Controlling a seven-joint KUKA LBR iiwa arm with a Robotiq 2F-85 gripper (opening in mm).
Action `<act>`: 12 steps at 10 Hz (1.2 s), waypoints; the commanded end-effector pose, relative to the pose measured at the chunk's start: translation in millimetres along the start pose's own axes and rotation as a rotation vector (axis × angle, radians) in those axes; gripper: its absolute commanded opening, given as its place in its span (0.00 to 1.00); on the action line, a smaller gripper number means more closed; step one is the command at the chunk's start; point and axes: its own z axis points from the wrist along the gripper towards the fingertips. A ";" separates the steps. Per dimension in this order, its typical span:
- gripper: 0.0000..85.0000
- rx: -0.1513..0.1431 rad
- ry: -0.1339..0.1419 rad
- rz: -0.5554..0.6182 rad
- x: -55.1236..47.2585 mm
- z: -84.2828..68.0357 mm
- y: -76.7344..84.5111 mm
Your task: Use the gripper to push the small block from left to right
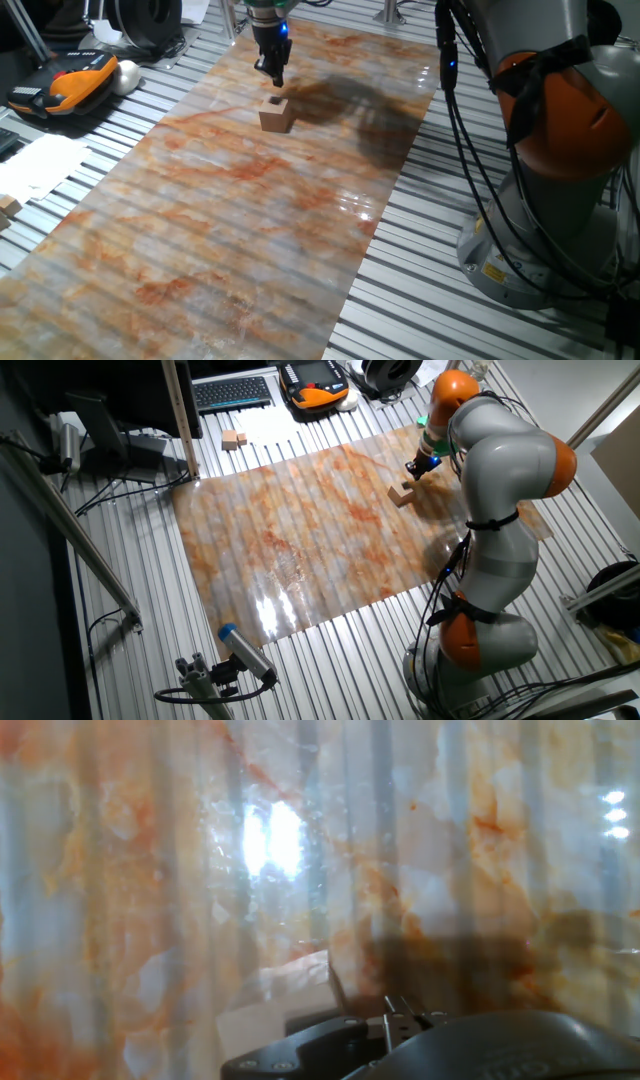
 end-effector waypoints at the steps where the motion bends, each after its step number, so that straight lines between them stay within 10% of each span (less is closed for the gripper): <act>1: 0.00 -0.009 0.006 0.004 1.1 2.4 0.7; 12: 0.00 -0.062 0.034 0.059 6.8 26.6 24.2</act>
